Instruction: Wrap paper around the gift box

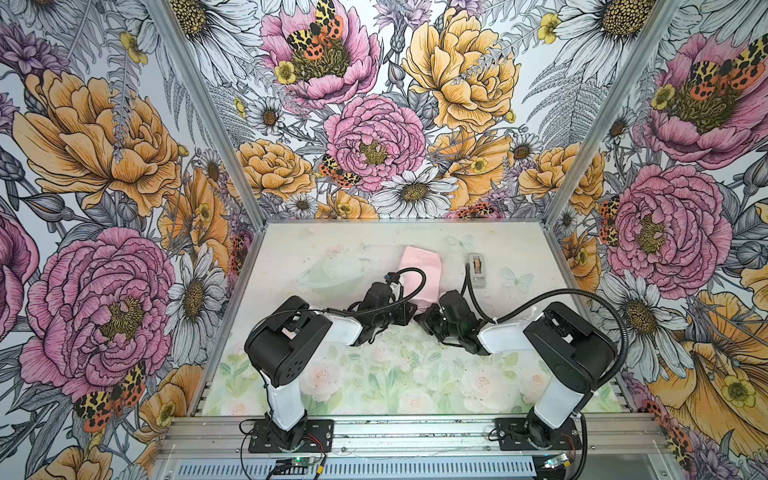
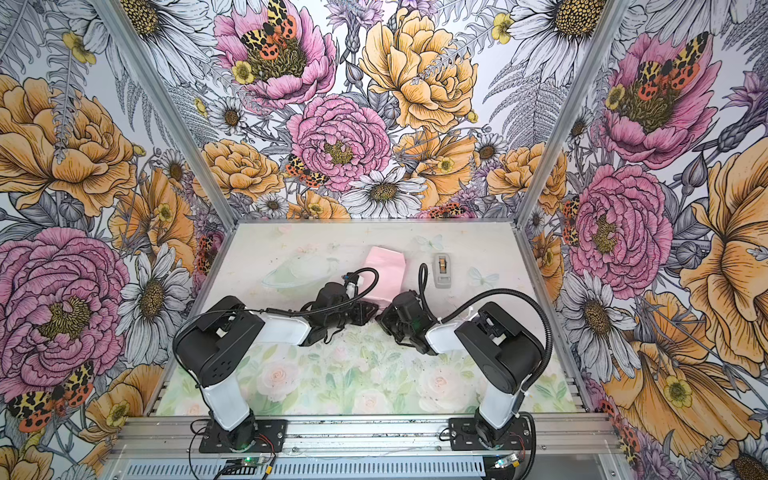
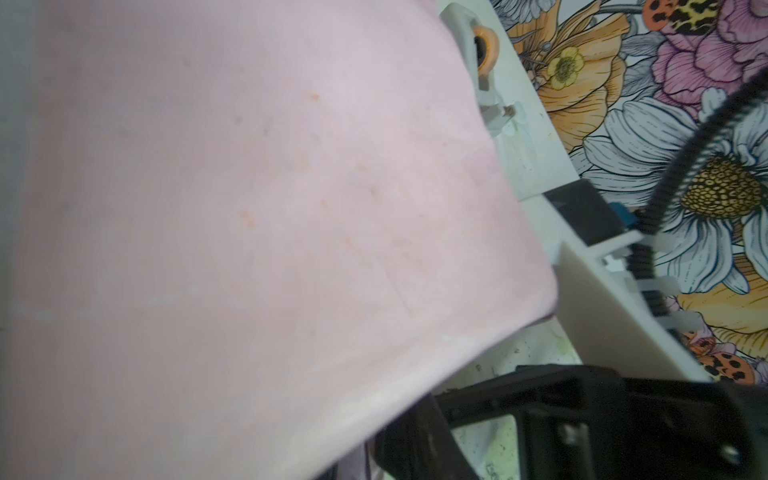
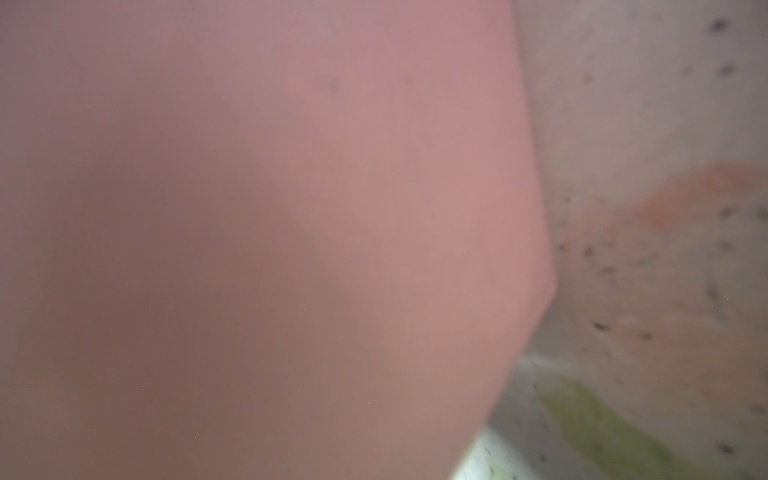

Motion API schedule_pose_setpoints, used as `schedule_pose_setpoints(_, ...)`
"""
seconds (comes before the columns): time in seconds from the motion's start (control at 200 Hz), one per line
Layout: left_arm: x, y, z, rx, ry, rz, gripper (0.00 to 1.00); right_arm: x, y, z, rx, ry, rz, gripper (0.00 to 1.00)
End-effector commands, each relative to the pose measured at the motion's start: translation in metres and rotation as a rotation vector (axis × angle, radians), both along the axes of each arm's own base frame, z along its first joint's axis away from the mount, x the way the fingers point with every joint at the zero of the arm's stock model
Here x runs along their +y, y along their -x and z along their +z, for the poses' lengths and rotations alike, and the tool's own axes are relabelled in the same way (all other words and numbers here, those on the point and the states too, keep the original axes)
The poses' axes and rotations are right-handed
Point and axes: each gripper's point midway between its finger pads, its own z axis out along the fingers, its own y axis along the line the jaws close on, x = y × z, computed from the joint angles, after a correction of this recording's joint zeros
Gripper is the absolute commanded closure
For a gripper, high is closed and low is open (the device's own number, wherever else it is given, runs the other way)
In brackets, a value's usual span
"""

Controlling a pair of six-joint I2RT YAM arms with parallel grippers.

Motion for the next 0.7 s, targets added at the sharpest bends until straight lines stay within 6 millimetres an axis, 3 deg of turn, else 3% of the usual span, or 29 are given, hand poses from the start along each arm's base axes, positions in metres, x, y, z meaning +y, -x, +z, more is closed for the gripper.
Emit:
schedule_pose_setpoints(0.0, 0.0, 0.001, 0.023, -0.051, 0.059, -0.019, 0.69, 0.002, -0.01, 0.008, -0.043, 0.001, -0.005, 1.0)
schedule_pose_setpoints(0.395, 0.024, 0.017, 0.067, -0.235, 0.008, -0.079, 0.61, 0.001, -0.012, 0.014, -0.056, 0.006, -0.001, 1.0)
schedule_pose_setpoints(0.475, 0.028, 0.024, 0.072, -0.306, -0.09, -0.165, 0.56, 0.0, -0.012, 0.015, -0.058, 0.008, 0.0, 1.0)
schedule_pose_setpoints(0.585, 0.037, 0.037, 0.071, -0.444, -0.288, -0.321, 0.39, 0.0, -0.012, 0.016, -0.06, 0.01, 0.003, 1.0)
schedule_pose_setpoints(0.695, 0.044, 0.049, 0.069, -0.576, -0.461, -0.491, 0.36, 0.0, -0.013, 0.017, -0.061, 0.01, 0.006, 1.0)
